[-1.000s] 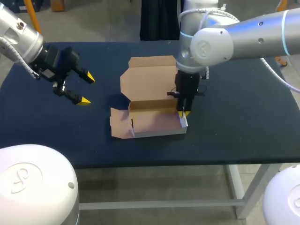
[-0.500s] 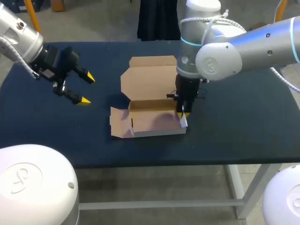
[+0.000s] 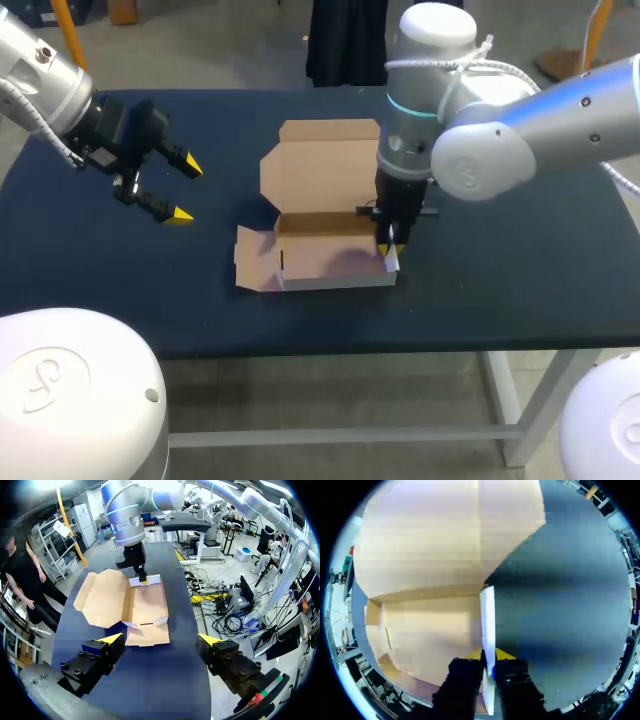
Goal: Assemble the packaging by folding the flat box into shape, placing the metal phone stand inside, and closing the box properly
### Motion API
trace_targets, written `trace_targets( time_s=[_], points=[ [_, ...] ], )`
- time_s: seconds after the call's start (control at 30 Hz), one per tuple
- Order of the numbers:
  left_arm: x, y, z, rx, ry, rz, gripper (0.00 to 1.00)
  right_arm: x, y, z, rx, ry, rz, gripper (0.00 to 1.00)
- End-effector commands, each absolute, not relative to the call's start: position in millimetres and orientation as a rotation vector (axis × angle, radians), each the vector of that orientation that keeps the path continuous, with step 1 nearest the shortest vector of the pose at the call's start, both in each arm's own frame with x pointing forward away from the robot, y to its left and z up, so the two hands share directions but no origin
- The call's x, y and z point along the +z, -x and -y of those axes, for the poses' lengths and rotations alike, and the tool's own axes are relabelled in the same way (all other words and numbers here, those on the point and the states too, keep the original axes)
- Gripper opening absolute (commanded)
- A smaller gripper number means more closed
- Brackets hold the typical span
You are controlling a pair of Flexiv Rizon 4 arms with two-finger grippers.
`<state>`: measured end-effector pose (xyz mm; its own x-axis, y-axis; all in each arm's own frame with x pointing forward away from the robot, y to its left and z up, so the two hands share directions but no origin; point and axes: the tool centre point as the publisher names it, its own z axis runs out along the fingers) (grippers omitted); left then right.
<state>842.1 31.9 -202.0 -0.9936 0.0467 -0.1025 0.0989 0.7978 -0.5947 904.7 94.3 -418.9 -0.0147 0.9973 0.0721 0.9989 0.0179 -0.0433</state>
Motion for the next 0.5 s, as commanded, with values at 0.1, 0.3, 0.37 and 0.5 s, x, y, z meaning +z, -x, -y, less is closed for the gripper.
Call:
trace_targets(
  time_s=[0.1, 0.3, 0.37, 0.5],
  points=[
    [-200.9, -841.5, -32.4, -0.961, -0.118, -2.903, 1.00, -420.7, -901.0, -95.6, -0.050, 2.196, 2.203, 0.02],
    [-200.9, -841.5, -32.4, -0.961, -0.118, -2.903, 1.00, -424.3, -902.5, -95.9, -0.024, 2.223, 2.217, 0.00],
    [-200.9, -841.5, -32.4, -0.961, -0.118, -2.903, 1.00, -425.3, -902.9, -96.0, -0.007, 2.232, 2.226, 0.00],
    [-200.9, -841.5, -32.4, -0.961, -0.118, -2.903, 1.00, -425.2, -903.5, -95.7, 0.024, 2.238, 2.240, 0.00]
  ],
)
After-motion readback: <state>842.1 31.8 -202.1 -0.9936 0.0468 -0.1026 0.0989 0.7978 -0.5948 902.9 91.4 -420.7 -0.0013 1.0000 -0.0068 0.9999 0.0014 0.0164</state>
